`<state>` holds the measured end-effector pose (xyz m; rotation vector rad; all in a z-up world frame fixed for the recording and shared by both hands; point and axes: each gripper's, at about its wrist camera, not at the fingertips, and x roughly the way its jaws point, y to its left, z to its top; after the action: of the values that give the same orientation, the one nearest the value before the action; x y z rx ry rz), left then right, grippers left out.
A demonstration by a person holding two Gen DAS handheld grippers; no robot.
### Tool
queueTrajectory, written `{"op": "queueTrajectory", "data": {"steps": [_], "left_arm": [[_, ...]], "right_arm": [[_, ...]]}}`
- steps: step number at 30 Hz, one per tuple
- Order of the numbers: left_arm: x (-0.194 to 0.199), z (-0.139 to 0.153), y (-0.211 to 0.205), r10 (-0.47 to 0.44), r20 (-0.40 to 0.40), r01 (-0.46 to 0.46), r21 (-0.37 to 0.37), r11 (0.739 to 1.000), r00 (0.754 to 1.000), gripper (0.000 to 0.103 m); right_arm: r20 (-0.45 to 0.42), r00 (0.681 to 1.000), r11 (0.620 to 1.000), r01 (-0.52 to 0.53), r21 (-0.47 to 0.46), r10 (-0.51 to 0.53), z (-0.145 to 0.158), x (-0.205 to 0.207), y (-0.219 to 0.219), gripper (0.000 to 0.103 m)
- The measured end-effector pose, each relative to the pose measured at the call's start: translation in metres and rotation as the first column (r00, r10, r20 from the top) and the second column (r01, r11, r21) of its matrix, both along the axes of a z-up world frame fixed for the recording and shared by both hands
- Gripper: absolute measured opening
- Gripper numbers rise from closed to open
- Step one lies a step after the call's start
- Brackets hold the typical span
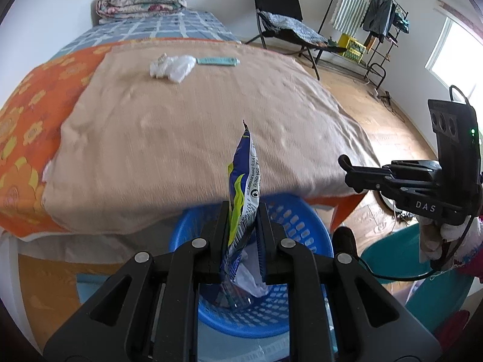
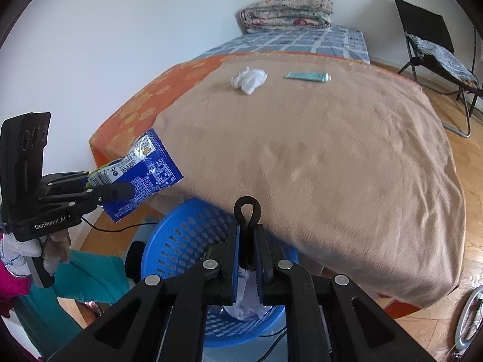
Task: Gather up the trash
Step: 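Carry wrapper and hair tie over the blue basket and open both tools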
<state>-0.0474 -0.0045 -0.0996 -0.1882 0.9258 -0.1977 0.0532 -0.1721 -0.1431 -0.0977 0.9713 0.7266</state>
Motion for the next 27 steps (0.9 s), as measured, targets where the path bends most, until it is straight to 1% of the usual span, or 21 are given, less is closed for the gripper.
{"op": "queueTrajectory", "data": {"steps": [8,11,18,20,21,23,24,26,27], "left_arm": [[-0.008,-0.021,-0.015,-0.032,-0.058,0.032,0.012,0.999,0.998,0.014],[-0.010,-0.025,-0.020,-0.047,-0.065,0.049,0.031,0.998,0.997,0.014],[-0.008,-0.028,-0.023,-0.047,-0.079,0.050,0.031,0.998,0.996,0.014],[-0.007,-0.029,-0.023,-0.044,-0.081,0.047,0.033,0.998,0.996,0.014],[-0.007,-0.029,-0.023,-0.045,-0.082,0.047,0.032,0.998,0.996,0.014],[-0.005,-0.029,-0.022,-0.042,-0.088,0.045,0.036,0.998,0.995,0.014],[-0.005,-0.030,-0.022,-0.041,-0.094,0.044,0.037,0.998,0.995,0.015],[-0.004,-0.031,-0.023,-0.038,-0.097,0.041,0.035,0.999,0.995,0.024],[-0.003,-0.031,-0.022,-0.034,-0.094,0.038,0.035,0.999,0.995,0.034]], "right_arm": [[-0.041,0.999,0.999,-0.033,-0.015,0.033,-0.014,-0.010,0.010,0.007],[-0.048,0.998,0.999,-0.043,-0.021,0.042,-0.017,-0.013,0.013,0.007],[-0.072,0.996,0.998,-0.050,-0.025,0.048,-0.023,-0.015,0.016,0.007],[-0.075,0.996,0.998,-0.054,-0.023,0.052,-0.024,-0.015,0.018,0.011],[-0.075,0.996,0.998,-0.054,-0.024,0.052,-0.024,-0.014,0.018,0.011],[-0.074,0.996,0.998,-0.059,-0.024,0.057,-0.023,-0.015,0.020,0.015],[-0.074,0.996,0.998,-0.061,-0.023,0.059,-0.023,-0.015,0.020,0.017],[-0.069,0.996,0.998,-0.064,-0.023,0.063,-0.023,-0.016,0.020,0.027],[-0.067,0.996,0.998,-0.065,-0.022,0.063,-0.022,-0.016,0.020,0.028]]}}
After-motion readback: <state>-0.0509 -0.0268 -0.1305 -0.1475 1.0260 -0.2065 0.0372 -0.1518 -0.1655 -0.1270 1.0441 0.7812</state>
